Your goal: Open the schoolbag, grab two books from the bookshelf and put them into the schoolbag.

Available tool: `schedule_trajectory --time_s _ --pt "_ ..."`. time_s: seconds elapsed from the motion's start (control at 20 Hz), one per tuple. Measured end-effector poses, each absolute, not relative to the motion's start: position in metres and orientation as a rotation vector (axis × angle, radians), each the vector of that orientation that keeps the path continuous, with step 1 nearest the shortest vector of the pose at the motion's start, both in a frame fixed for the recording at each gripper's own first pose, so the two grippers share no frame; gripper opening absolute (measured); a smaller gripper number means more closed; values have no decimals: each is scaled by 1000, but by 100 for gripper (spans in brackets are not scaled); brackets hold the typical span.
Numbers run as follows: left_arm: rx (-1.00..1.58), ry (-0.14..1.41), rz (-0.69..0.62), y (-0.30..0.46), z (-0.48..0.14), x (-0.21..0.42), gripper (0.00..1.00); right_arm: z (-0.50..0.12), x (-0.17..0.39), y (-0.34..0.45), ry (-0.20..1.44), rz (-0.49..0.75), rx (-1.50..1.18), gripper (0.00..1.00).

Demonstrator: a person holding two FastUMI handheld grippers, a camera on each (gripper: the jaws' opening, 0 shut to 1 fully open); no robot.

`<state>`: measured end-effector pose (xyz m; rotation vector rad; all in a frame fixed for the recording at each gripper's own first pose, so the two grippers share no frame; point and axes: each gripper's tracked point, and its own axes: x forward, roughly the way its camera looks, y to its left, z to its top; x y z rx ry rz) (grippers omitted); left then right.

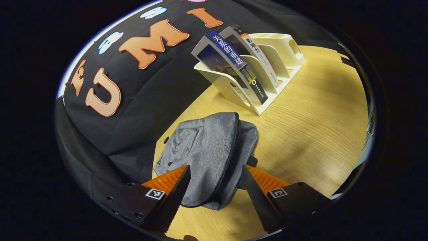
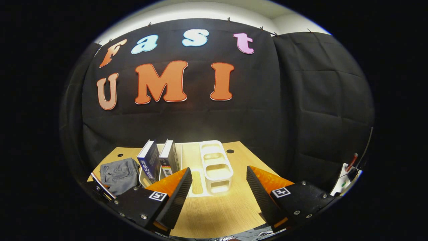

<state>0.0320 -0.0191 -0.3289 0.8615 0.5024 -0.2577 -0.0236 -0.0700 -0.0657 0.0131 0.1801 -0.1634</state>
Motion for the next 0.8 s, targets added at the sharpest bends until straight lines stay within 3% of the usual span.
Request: schedule_trajectory --time_s 0.25,0.35,0.7,0.8 --pt "893 493 -231 -10 -316 43 96 -67 -19 -56 202 -131 4 98" --pt "897 496 -246 -13 -318 44 91 -67 -14 -54 196 -123 -21 98" --pt "939 489 -310 -33 -325 47 30 -67 -19 -49 186 -149 23 97" --pt "947 500 -351 -34 -325 47 7 -66 -19 -51 177 -169 25 98"
